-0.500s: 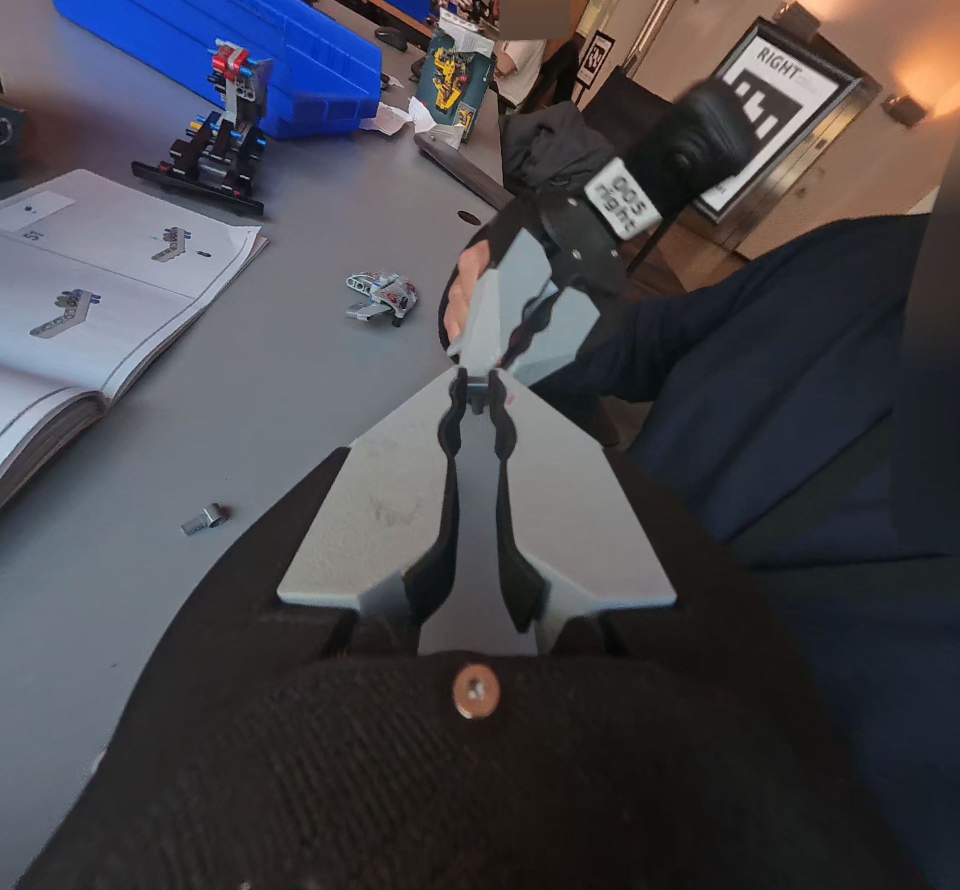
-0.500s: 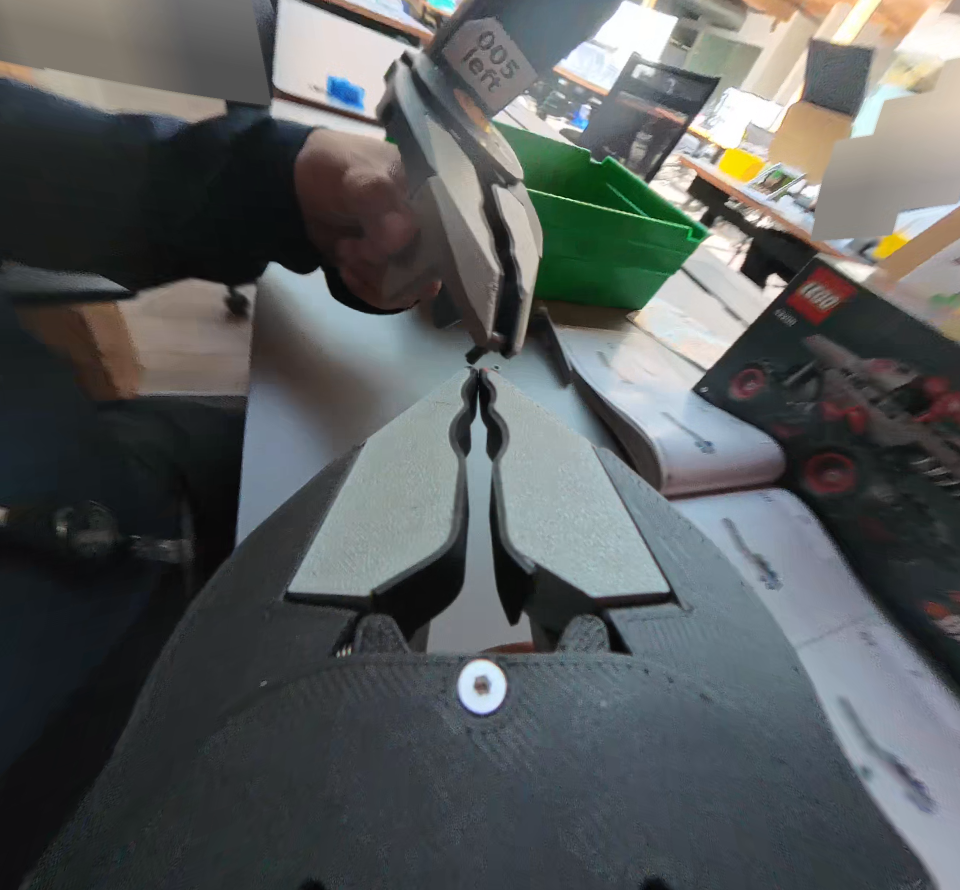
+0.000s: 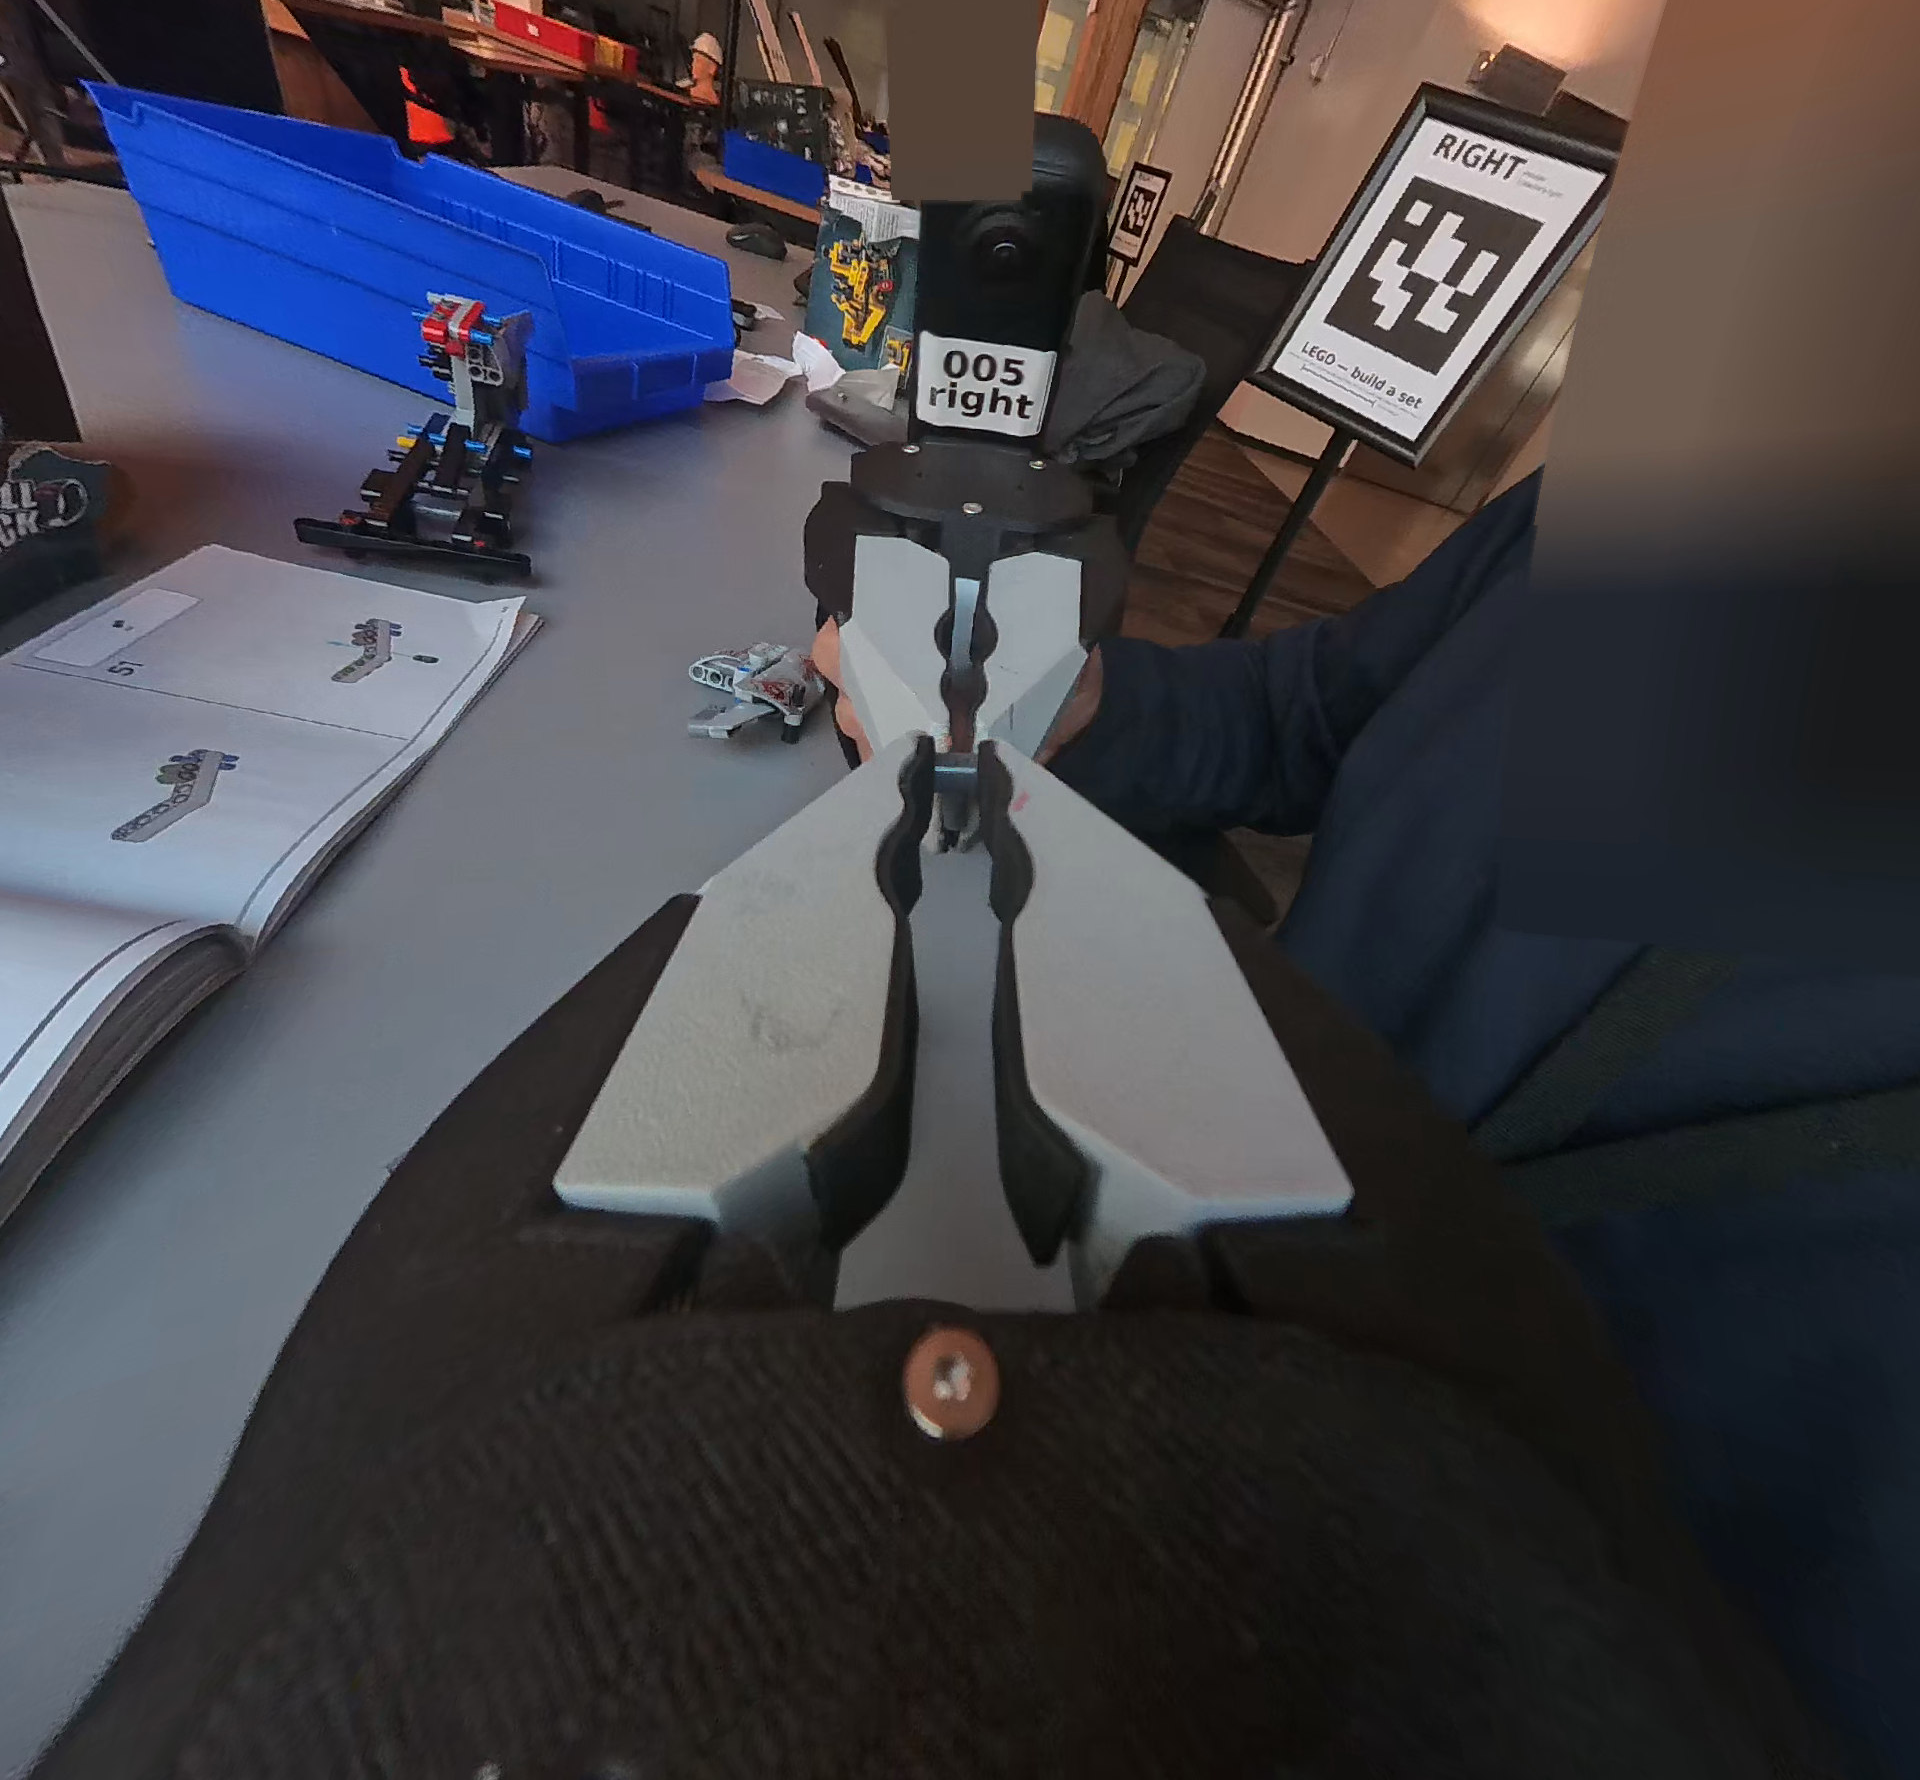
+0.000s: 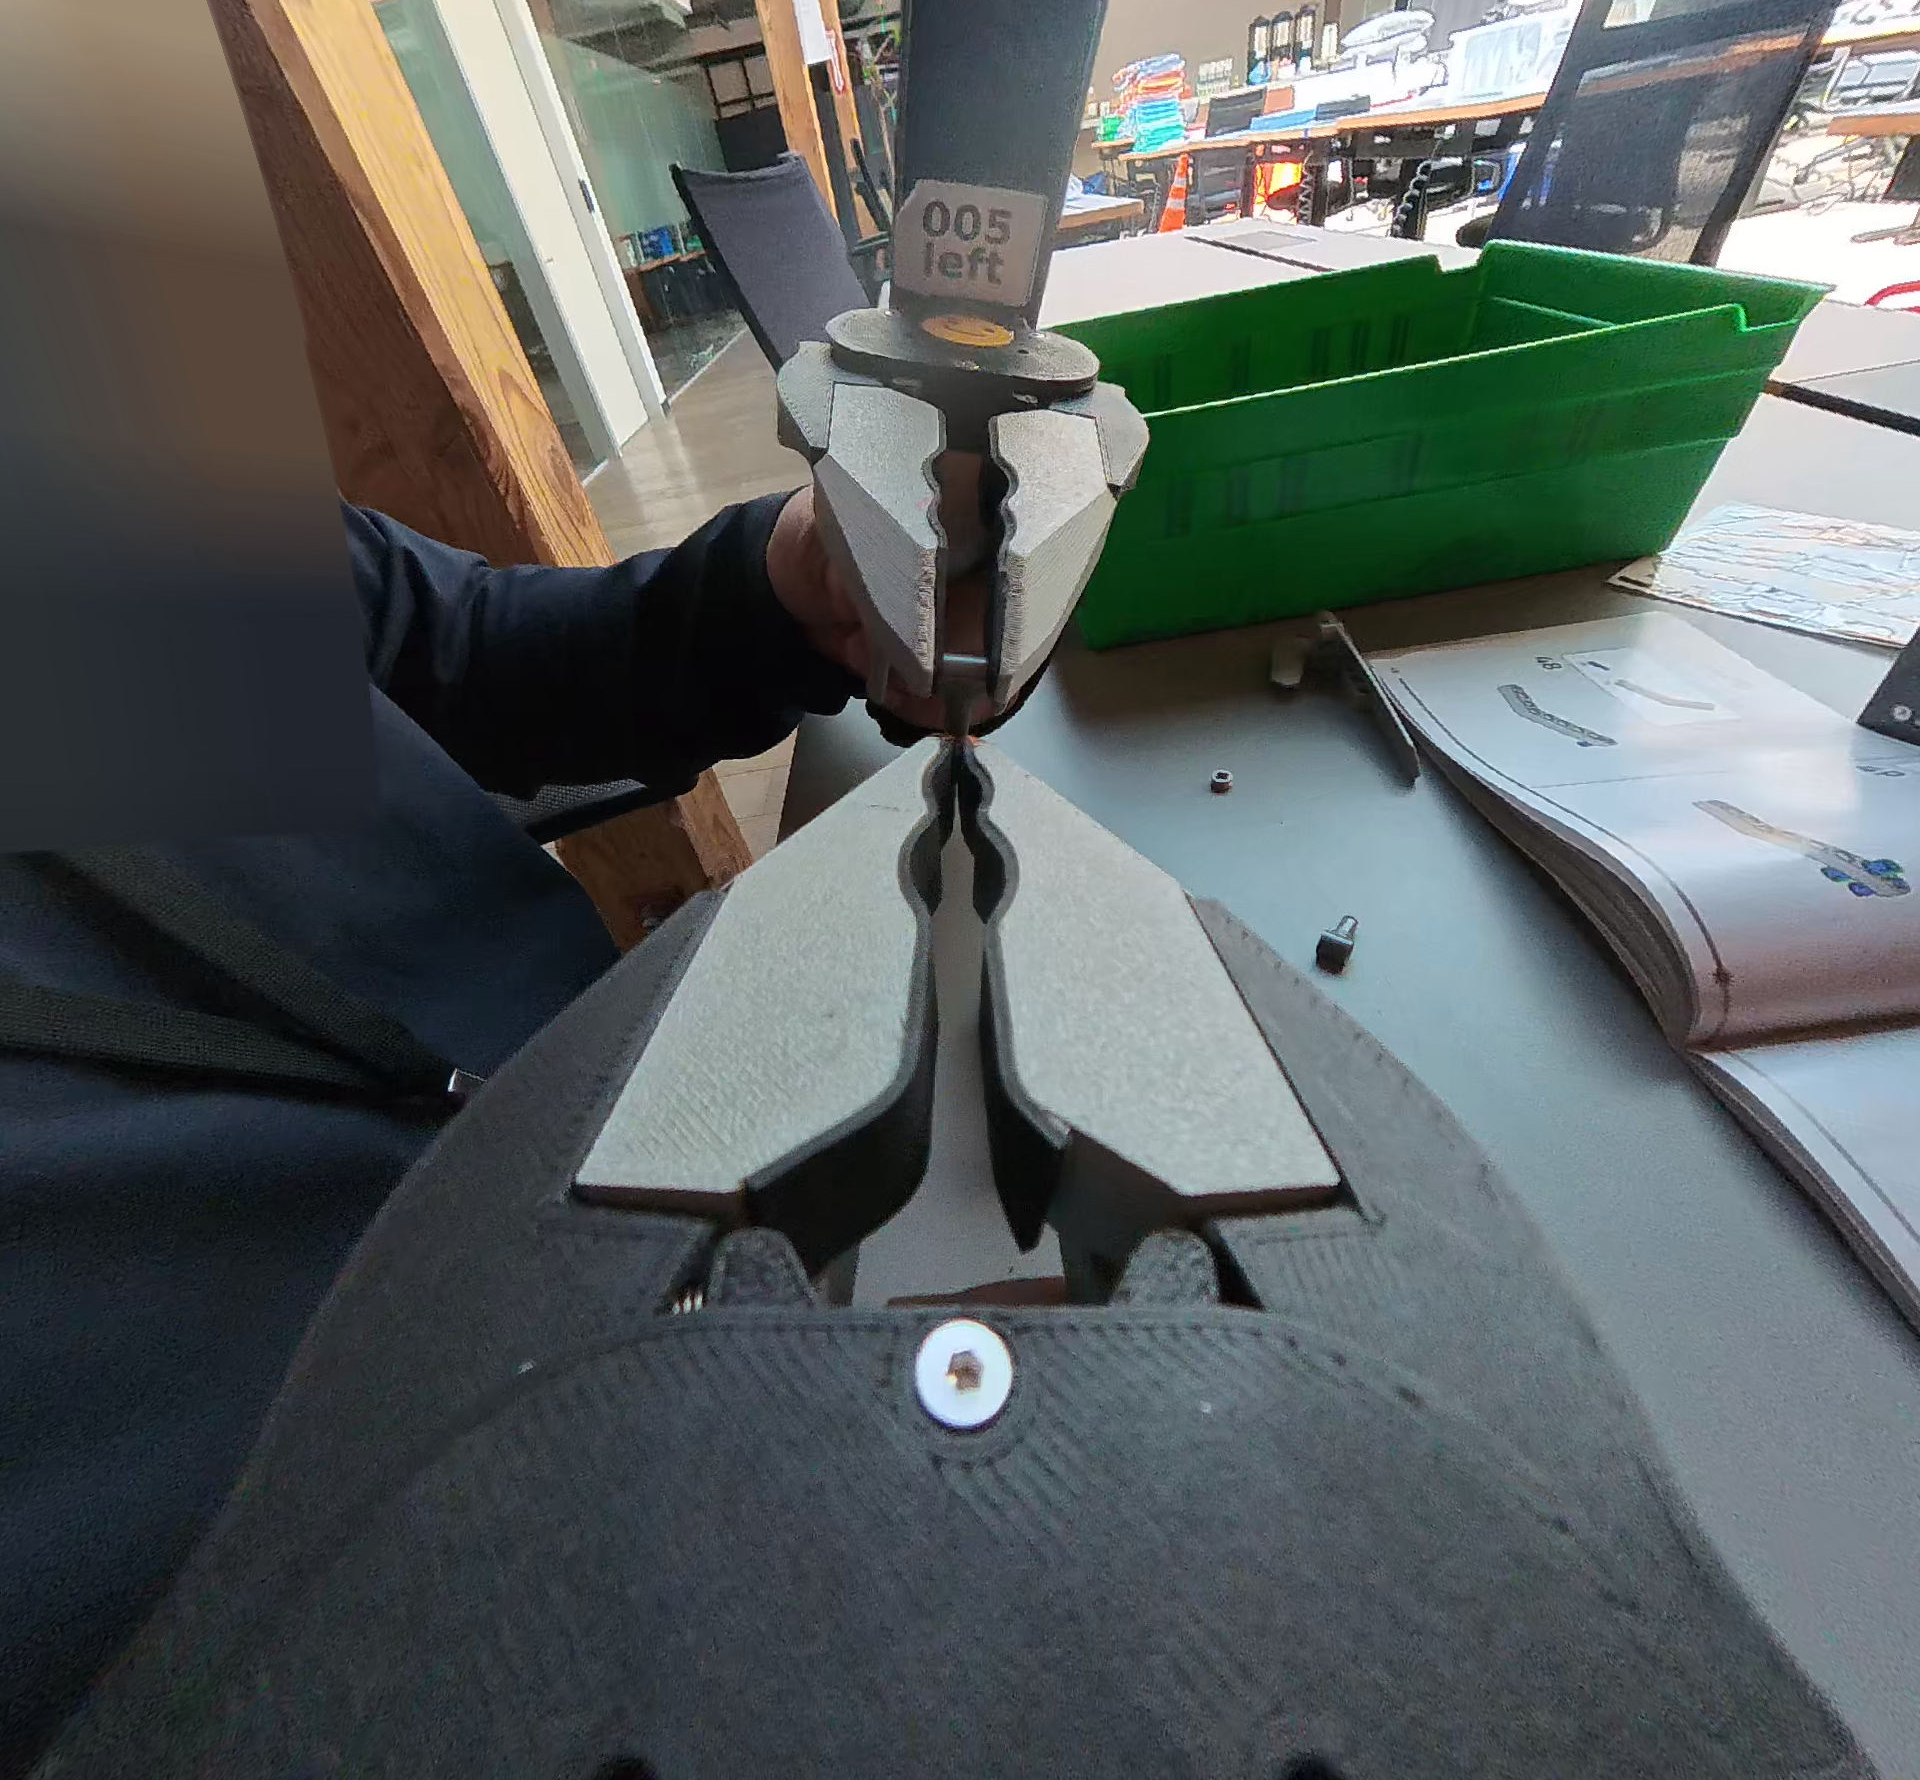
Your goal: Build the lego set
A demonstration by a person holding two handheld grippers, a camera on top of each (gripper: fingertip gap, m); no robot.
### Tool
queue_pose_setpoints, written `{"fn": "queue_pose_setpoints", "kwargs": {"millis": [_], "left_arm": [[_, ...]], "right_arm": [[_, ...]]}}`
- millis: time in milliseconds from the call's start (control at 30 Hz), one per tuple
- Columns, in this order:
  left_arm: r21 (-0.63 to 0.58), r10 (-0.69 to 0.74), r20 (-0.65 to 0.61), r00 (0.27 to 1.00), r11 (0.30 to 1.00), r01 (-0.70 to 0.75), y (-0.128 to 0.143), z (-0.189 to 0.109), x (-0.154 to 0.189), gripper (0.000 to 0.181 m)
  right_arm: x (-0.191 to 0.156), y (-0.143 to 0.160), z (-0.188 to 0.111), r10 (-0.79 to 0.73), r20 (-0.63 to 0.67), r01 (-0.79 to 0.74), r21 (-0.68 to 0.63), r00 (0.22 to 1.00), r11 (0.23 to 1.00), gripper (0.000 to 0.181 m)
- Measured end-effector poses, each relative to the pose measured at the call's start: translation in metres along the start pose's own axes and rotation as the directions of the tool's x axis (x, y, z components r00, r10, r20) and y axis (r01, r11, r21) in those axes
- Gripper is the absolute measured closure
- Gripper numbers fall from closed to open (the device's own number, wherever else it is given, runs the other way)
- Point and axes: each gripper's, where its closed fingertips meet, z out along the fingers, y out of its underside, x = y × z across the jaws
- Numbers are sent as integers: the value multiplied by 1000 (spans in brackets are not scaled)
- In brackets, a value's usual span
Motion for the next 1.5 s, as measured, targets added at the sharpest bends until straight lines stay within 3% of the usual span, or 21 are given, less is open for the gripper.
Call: {"fn": "queue_pose_setpoints", "kwargs": {"millis": [400, 867, 1000, 1233, 1300, 1500], "left_arm": [[-44, 47, 49, 998, 998, -45, 5, 2, -2, 177], [-5, -11, 62, 998, 1000, 11, 10, -5, -2, 176], [-97, 28, 109, 994, 995, -18, 22, -4, -6, 177], [-124, 45, 132, 990, 992, -29, 30, -3, -11, 177], [-195, 83, 180, 980, 980, -47, 44, -5, -18, 177], [-418, 144, 277, 950, 908, -16, 82, -1, -50, 176]], "right_arm": [[2, 0, 3, -17, -19, 17, -10, 1000, 1000, 180], [4, 1, 6, -124, -89, 122, -34, 988, 992, 180], [13, 13, 3, -121, -119, 109, -100, 985, 989, 165], [9, 10, -5, -58, -81, 53, -66, 995, 996, 171], [15, 15, -9, -24, -101, 14, -95, 995, 995, 170], [42, 50, -17, -74, -198, 1, -344, 977, 939, 171]]}}
